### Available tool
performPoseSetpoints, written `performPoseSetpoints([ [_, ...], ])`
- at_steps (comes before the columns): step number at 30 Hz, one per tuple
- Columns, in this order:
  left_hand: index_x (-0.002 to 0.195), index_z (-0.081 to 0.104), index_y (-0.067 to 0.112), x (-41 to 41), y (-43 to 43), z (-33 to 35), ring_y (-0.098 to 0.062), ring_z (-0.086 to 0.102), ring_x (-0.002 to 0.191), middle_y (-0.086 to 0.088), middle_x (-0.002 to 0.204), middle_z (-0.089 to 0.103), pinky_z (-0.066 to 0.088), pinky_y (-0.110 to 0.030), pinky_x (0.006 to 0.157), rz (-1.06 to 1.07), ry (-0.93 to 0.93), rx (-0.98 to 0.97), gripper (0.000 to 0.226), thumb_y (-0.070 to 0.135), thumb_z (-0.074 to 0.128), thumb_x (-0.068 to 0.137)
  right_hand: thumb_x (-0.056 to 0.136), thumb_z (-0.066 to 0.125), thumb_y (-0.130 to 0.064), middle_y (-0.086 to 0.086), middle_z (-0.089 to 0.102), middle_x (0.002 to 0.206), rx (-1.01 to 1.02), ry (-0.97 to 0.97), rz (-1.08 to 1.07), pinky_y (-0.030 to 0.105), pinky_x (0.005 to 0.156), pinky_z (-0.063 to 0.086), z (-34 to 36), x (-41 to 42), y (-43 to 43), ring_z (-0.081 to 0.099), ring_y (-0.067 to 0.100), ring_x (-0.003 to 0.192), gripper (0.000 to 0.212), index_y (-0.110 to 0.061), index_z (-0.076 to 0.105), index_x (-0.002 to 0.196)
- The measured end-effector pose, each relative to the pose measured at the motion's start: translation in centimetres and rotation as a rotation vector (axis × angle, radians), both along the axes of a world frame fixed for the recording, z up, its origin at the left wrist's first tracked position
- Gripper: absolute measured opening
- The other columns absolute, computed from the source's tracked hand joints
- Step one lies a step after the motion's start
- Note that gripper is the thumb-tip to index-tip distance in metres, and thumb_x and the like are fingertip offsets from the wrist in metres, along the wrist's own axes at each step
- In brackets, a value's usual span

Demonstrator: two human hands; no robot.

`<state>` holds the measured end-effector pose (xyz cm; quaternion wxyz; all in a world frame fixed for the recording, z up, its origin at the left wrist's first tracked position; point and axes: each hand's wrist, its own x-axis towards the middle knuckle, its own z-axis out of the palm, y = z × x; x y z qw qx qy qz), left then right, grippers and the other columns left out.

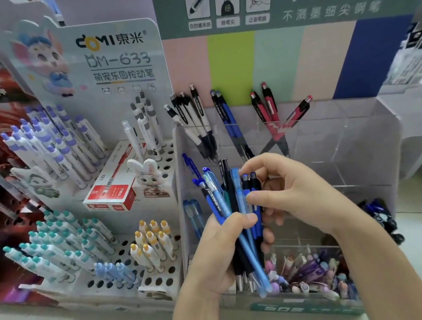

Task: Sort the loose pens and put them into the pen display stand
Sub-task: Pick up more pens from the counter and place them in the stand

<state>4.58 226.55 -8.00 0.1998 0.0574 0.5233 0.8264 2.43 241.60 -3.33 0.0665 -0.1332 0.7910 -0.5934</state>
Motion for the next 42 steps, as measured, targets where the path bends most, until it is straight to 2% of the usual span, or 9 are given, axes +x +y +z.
performPoseSetpoints([
  [7, 0.106, 0.063, 0.0, -0.3, 0.3, 0.5, -0.028, 0.072, 0.082, -0.02, 0.091, 0.072, 0.059, -0.037, 0.065, 0.089, 0.008, 0.027, 0.035, 0.008, 0.054, 0.073, 0.089, 0.061, -0.001, 0.016, 0.061, 0.083, -0.086, -0.015, 0.037, 0.027, 0.051, 0.047, 0.6, 0.1, 1.4, 0.057, 0.02, 0.059, 0.02, -0.013, 0.053, 0.102],
  [15, 0.12, 0.058, 0.006, -1.1, 1.1, 1.0, -0.032, 0.07, 0.095, -0.018, 0.104, 0.071, 0.058, -0.045, 0.077, 0.197, 0.092, -0.073, 0.042, 0.012, 0.06, 0.078, 0.093, 0.055, -0.004, -0.008, 0.057, 0.065, -0.043, 0.061, -0.036, 0.023, 0.053, 0.045, 1.0, 0.0, 1.2, 0.05, 0.01, 0.052, 0.012, -0.011, 0.061, 0.1],
  [19, 0.115, 0.054, 0.017, -1.7, 1.3, 1.2, -0.011, 0.069, 0.087, -0.003, 0.098, 0.068, 0.056, -0.023, 0.075, 0.371, 0.171, -0.32, 0.031, 0.008, 0.066, 0.087, 0.095, 0.052, -0.013, -0.009, 0.052, 0.068, 0.041, 0.182, -0.16, 0.019, 0.054, 0.04, 1.0, -0.3, 1.2, 0.045, 0.005, 0.056, 0.008, -0.019, 0.058, 0.096],
  [22, 0.106, 0.048, 0.028, -1.7, 1.2, 0.9, -0.018, 0.067, 0.091, -0.007, 0.098, 0.065, 0.056, -0.031, 0.083, 0.441, 0.257, -0.422, 0.028, 0.009, 0.061, 0.09, 0.096, 0.05, -0.015, -0.011, 0.053, 0.069, 0.036, 0.281, -0.271, 0.016, 0.056, 0.04, 1.7, -0.6, 1.6, 0.047, 0.002, 0.058, 0.011, -0.024, 0.054, 0.091],
  [24, 0.101, 0.046, 0.027, -1.7, 1.2, 0.9, -0.02, 0.061, 0.082, -0.011, 0.092, 0.058, 0.055, -0.027, 0.075, 0.481, 0.349, -0.49, 0.025, 0.007, 0.058, 0.092, 0.098, 0.047, -0.014, -0.009, 0.055, 0.07, 0.002, 0.303, -0.289, 0.013, 0.053, 0.039, 2.3, -0.7, 1.7, 0.048, 0.001, 0.057, 0.014, -0.025, 0.05, 0.09],
  [29, 0.119, 0.044, 0.026, -2.0, 1.2, 1.2, 0.006, 0.052, 0.087, 0.019, 0.095, 0.052, 0.042, -0.006, 0.073, 0.62, 0.611, -0.753, 0.037, 0.008, 0.059, 0.091, 0.099, 0.043, -0.011, 0.002, 0.065, 0.082, 0.025, 0.317, -0.243, 0.013, 0.061, 0.04, 2.4, -0.9, 1.0, 0.054, -0.002, 0.062, 0.011, -0.02, 0.045, 0.094],
  [32, 0.126, 0.046, 0.012, -2.4, 1.0, 1.2, 0.006, 0.044, 0.088, 0.021, 0.101, 0.048, 0.037, 0.001, 0.075, 0.731, 0.722, -0.912, 0.046, 0.002, 0.065, 0.085, 0.097, 0.046, -0.009, 0.002, 0.062, 0.078, 0.036, 0.31, -0.217, 0.01, 0.06, 0.04, 2.4, -0.9, 0.7, 0.053, -0.001, 0.062, 0.005, -0.014, 0.045, 0.096],
  [37, 0.119, 0.05, 0.002, -3.1, 1.0, 1.4, -0.027, 0.064, 0.081, -0.009, 0.098, 0.062, 0.044, -0.026, 0.059, 0.828, 0.748, -1.076, 0.051, -0.005, 0.073, 0.075, 0.087, 0.063, -0.014, 0.006, 0.053, 0.068, -0.052, 0.358, -0.194, 0.034, 0.059, 0.046, 2.4, -0.6, -0.2, 0.05, 0.025, 0.061, 0.017, -0.018, 0.047, 0.084],
  [42, 0.12, 0.049, 0.004, -3.2, 1.1, 1.5, -0.028, 0.064, 0.08, -0.006, 0.097, 0.061, 0.047, -0.031, 0.055, 0.857, 0.708, -1.072, 0.046, 0.002, 0.072, 0.08, 0.07, 0.075, -0.04, -0.004, 0.053, 0.069, 0.021, 0.446, -0.194, 0.016, 0.056, 0.043, 2.5, 0.0, -2.4, 0.046, 0.008, 0.056, 0.031, -0.022, 0.052, 0.08],
])
